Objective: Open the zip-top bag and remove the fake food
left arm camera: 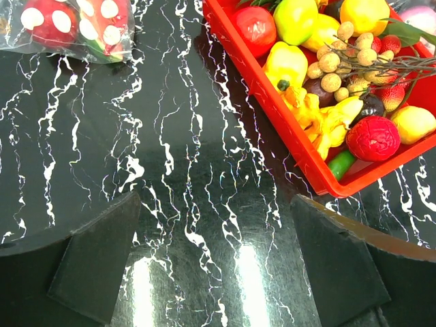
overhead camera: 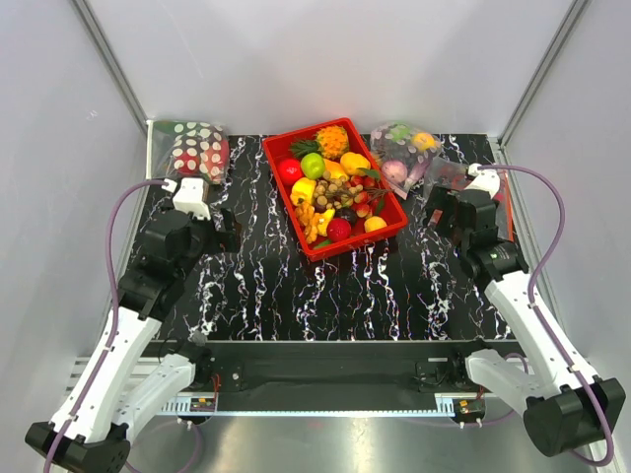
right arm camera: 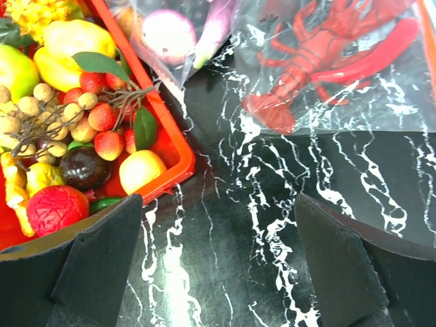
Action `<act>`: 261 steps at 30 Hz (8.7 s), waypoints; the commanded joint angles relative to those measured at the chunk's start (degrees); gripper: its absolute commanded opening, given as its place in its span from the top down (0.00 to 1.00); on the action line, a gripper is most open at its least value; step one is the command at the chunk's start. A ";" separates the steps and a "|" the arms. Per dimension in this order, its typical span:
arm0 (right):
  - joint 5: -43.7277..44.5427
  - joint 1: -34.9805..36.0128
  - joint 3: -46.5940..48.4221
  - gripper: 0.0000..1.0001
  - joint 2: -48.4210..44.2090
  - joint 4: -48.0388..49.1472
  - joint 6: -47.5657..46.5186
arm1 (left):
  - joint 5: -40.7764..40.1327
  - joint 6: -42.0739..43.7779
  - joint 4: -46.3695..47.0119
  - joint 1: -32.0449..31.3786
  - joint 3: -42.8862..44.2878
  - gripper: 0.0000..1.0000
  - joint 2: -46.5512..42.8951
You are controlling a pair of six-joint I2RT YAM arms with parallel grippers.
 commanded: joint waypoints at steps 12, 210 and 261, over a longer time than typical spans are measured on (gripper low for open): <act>6.58 -0.06 9.68 0.00 9.46 2.30 -5.89 | 1.46 0.55 2.35 0.06 1.16 0.01 0.32; -36.38 -4.90 -14.84 0.00 14.39 -6.22 12.39 | -7.77 0.46 38.47 -59.88 -4.99 0.01 41.28; -27.16 20.15 -6.93 1.00 13.86 -13.60 15.38 | -8.12 7.40 30.65 -63.22 -1.21 0.01 39.87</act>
